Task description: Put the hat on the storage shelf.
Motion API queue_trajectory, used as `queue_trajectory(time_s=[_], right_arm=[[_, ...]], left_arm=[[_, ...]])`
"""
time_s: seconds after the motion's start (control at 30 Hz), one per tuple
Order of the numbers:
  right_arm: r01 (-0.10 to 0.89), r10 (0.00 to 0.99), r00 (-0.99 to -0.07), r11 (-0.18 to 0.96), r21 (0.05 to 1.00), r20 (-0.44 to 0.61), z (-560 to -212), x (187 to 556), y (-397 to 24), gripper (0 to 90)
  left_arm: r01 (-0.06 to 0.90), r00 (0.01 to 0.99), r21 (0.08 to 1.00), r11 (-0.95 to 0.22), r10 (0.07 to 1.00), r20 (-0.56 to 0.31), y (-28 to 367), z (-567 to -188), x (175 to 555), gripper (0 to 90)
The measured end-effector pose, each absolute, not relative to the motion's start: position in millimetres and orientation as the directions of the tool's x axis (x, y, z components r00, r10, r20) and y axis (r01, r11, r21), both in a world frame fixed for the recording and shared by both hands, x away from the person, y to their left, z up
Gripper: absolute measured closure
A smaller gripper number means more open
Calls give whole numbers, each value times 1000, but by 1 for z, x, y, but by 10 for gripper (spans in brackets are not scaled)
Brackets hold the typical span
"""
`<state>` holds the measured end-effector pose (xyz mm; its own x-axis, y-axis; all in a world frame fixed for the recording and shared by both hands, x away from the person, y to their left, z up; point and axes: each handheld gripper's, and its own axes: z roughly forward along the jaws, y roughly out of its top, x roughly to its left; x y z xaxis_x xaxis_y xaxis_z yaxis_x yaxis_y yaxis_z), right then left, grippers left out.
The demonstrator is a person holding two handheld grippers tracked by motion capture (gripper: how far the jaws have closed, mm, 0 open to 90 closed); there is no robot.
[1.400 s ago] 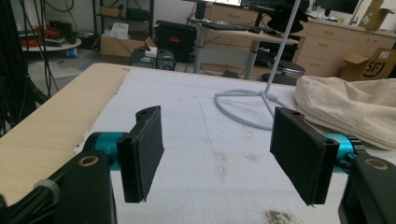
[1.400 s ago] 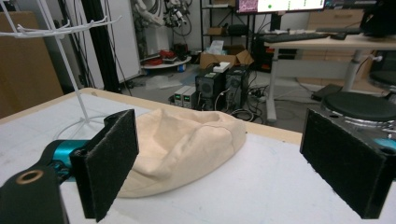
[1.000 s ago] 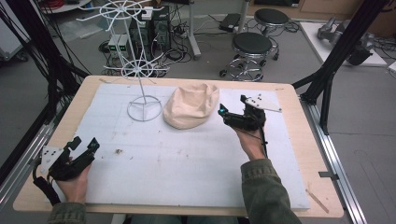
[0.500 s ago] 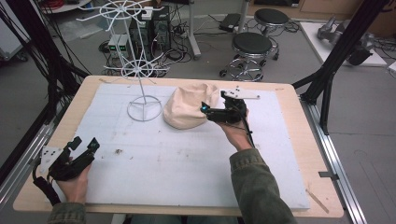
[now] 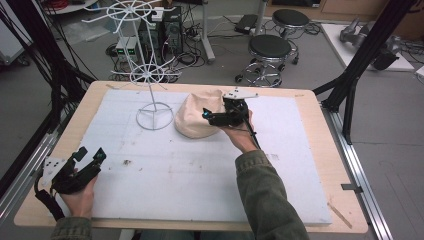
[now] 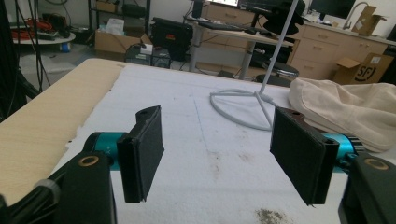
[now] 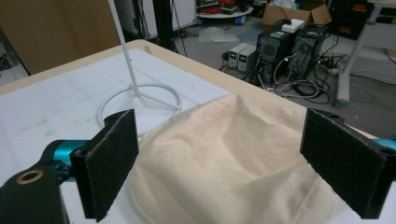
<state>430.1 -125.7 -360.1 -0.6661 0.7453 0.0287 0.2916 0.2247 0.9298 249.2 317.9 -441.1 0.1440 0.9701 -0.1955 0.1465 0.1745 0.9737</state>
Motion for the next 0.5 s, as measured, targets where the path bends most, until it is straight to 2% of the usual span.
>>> queue_trajectory(time_s=[0.3,0.5], right_arm=[[343,742,-668,242,907,55,-379,446,-123,105],[345,733,-677,228,911,73,-381,450,-122,106]], left_arm=[[149,145,974,171,970,-193,318,-441,250,345],[149,149,974,169,970,-191,317,-441,250,345]])
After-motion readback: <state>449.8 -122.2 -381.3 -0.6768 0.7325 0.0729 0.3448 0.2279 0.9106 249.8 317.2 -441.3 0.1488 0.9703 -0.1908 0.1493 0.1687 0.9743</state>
